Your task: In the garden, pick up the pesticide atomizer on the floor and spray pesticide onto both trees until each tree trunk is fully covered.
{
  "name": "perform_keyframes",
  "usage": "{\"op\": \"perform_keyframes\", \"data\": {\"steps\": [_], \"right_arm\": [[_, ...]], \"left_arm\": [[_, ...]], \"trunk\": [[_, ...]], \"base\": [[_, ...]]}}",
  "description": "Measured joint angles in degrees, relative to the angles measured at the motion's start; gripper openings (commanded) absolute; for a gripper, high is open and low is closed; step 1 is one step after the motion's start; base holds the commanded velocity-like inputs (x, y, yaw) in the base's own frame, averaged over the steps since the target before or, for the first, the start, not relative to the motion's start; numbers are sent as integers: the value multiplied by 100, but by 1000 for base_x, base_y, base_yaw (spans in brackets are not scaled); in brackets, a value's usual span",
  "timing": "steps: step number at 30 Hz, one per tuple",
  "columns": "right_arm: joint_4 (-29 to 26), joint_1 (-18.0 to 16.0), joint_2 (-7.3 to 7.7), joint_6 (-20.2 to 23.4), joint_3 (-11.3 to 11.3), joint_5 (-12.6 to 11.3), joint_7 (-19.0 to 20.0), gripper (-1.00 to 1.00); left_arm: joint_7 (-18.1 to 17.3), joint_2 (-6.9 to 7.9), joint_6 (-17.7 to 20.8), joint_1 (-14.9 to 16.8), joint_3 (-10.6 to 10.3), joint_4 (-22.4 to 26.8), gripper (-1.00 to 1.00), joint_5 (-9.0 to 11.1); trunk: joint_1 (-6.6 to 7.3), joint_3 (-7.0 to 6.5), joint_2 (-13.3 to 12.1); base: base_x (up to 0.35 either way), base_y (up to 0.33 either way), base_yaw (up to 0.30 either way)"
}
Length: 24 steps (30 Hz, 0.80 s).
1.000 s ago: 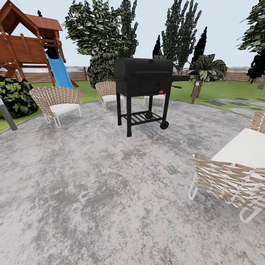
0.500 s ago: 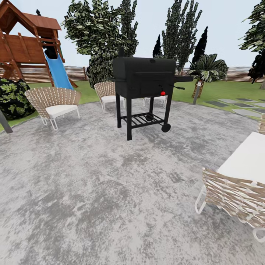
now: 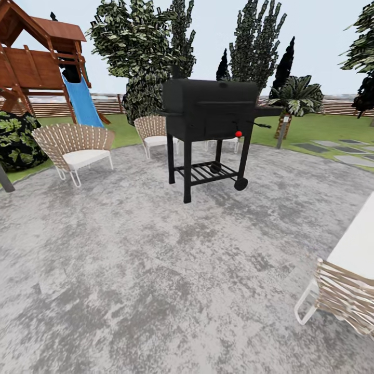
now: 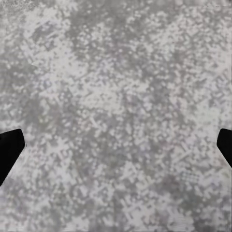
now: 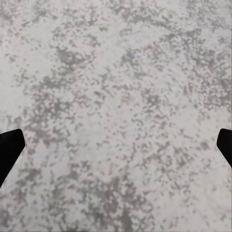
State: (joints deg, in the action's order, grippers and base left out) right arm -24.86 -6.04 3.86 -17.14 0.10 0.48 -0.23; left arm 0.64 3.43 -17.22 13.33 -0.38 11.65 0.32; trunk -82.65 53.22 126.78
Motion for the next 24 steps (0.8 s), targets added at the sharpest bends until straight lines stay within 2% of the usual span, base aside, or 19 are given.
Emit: {"op": "perform_keyframes", "data": {"steps": [19, 24], "right_arm": [[-4, 0, 0, 0, -2, -8, -2, 100], [-5, 1, 0, 1, -2, -8, 0, 100]], "left_arm": [[0, 0, 0, 0, -1, 0, 100, 8], [0, 0, 0, 1, -1, -1, 100, 8]], "trunk": [[0, 0, 0], [0, 0, 0]], "base": [[304, 182, -1], [304, 182, -122]]}}
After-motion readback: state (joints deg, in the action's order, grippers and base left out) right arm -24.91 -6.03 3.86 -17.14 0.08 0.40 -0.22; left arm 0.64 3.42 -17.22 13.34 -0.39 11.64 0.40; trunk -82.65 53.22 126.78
